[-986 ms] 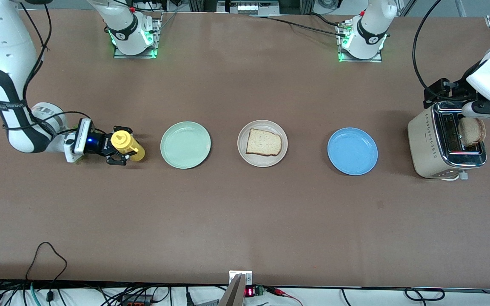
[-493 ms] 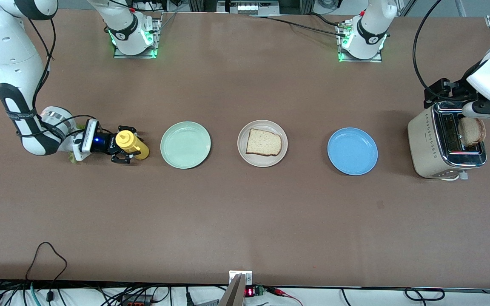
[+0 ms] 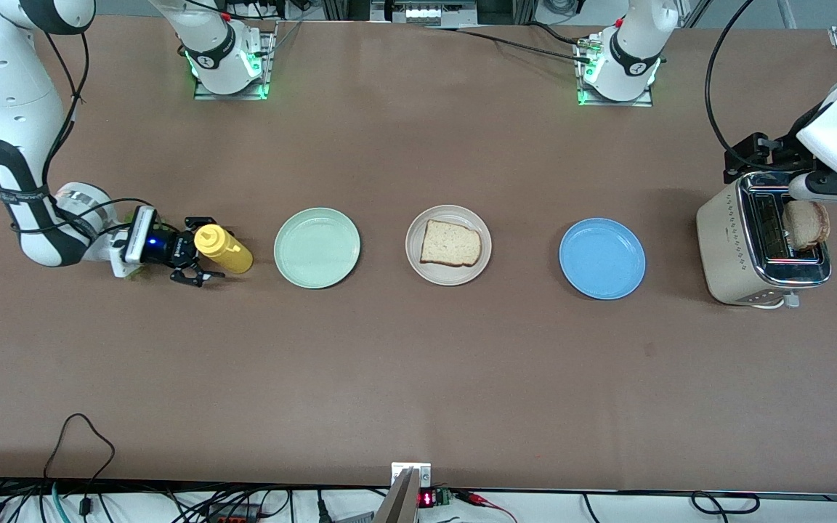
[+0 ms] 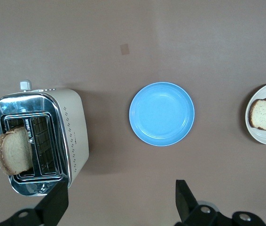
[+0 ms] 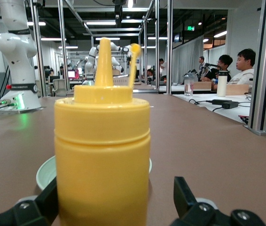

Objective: Make sandwich in beige plate with both arms
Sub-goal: 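Return the yellow bottle to its spot and release it, then draw the right gripper back from the bottle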

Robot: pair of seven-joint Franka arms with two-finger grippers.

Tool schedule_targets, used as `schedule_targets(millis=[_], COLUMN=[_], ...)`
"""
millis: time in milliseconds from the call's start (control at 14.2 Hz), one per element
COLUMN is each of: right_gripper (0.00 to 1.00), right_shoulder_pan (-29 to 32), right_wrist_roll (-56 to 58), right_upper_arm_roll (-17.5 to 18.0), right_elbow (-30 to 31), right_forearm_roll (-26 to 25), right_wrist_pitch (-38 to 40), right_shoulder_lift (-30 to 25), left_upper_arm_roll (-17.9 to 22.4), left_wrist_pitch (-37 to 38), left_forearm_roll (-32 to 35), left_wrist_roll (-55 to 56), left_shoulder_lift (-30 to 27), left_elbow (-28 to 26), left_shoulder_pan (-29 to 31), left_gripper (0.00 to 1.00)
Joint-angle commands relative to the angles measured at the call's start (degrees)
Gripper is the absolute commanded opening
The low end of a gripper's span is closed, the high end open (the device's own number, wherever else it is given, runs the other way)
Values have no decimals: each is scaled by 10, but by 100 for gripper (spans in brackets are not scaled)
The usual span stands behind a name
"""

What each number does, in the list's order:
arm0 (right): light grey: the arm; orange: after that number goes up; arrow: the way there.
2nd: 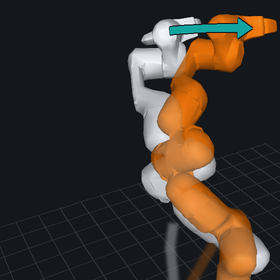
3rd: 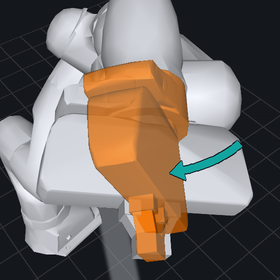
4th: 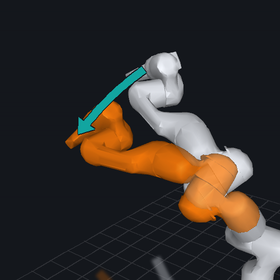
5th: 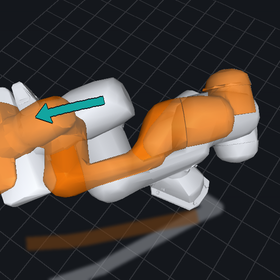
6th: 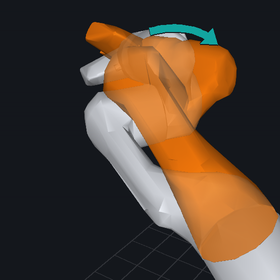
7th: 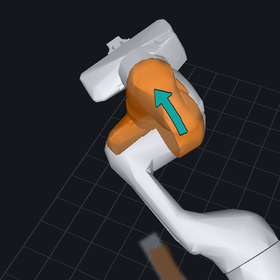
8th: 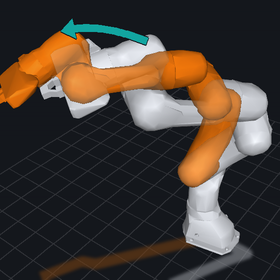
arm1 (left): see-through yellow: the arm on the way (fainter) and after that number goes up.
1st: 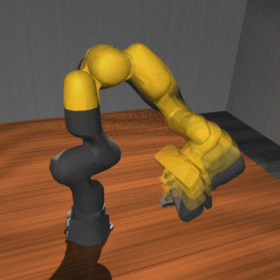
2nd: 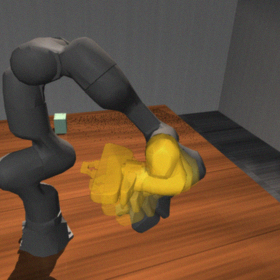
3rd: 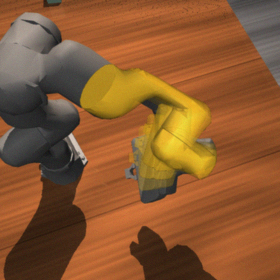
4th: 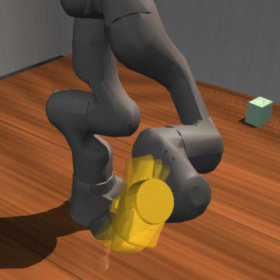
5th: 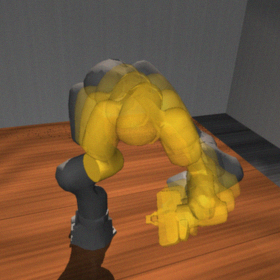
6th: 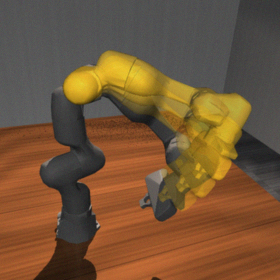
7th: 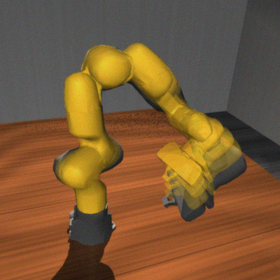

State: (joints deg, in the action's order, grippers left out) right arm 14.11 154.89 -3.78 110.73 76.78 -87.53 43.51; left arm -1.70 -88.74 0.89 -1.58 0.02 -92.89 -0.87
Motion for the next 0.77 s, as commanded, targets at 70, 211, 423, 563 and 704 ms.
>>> schedule_targets(millis=[70, 211, 423, 563, 704], right_gripper=[100, 100, 100, 100, 100], right_shoulder_pan=[8, 7, 4, 0, 0], right_wrist_roll=[-17, -27, -71, -146, -236], right_upper_arm_roll=[-34, -60, -97, -116, -127], right_elbow=[-8, -8, -8, -10, -17], right_forearm_roll=[-55, -81, -133, -180, -226], right_wrist_pitch=[12, 13, 12, 7, -12], right_shoulder_lift=[-19, -32, -65, -96, -135], left_upper_arm_roll=[1, 1, 1, 1, 1], left_wrist_pitch=[13, 13, 13, 13, 14], left_forearm_roll=[-5, -5, -5, -5, -5], left_wrist_roll=[-11, -11, -12, -12, -12], left_shoulder_lift=[6, 6, 6, 6, 6], left_elbow=[14, 14, 15, 15, 15], left_shoulder_pan=[3, 3, 3, 3, 3], left_gripper=[100, 100, 100, 100, 100])
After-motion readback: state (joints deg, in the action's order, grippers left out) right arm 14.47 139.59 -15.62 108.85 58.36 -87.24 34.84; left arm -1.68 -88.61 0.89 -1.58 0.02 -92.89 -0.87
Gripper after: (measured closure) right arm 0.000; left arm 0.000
